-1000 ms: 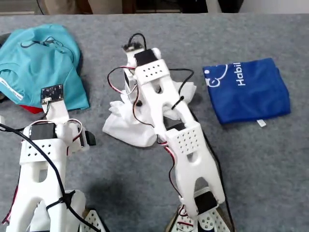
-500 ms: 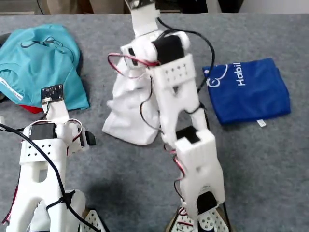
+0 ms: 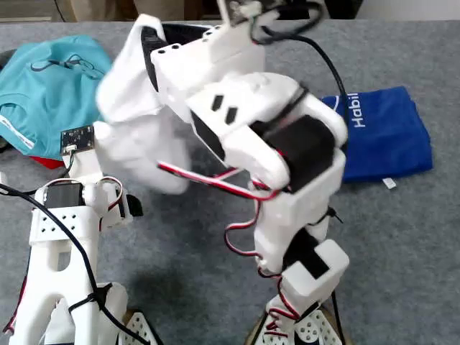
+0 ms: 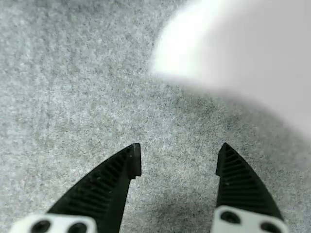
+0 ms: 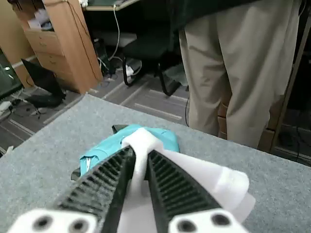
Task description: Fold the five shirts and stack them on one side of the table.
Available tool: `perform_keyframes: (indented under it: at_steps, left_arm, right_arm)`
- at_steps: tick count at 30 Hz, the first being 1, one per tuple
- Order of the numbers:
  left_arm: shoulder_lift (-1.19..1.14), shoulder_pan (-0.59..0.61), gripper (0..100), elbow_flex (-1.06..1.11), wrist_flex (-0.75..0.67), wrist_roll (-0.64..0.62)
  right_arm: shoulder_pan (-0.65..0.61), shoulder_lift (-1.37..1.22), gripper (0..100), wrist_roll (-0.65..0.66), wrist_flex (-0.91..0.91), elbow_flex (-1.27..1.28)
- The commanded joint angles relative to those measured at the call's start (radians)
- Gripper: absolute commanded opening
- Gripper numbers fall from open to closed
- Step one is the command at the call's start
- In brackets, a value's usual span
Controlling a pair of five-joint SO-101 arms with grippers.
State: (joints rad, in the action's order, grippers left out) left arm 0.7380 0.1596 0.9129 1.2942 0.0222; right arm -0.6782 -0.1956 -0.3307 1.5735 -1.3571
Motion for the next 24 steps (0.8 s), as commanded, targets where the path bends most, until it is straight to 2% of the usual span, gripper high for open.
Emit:
perform_keyframes:
  at_steps: [1, 5, 9, 14, 18, 24]
  left_arm:
    - [0.022, 0.009, 26, -0.015, -0.034, -0.005]
    - [0.022, 0.008, 26, -0.015, -0.081, -0.060]
    - [0.018, 0.002, 26, -0.015, -0.115, -0.080]
    - [0.013, 0.002, 26, -0.015, -0.133, -0.080]
    - [0.012, -0.009, 26, -0.035, -0.127, -0.121]
    - [0.010, -0.157, 26, -0.069, -0.135, -0.199]
  right_arm:
    - [0.061, 0.044, 0.2, -0.015, 0.044, -0.036]
    - [0.173, 0.002, 0.2, -0.006, 0.213, 0.030]
    - [0.369, -0.036, 0.2, 0.015, 0.212, 0.314]
    - [0.489, -0.013, 0.2, 0.238, 0.212, 0.748]
    - [0.575, 0.059, 0.2, 0.319, 0.181, 1.015]
    - [0.736, 0.217, 0.2, 0.473, 0.060, 1.356]
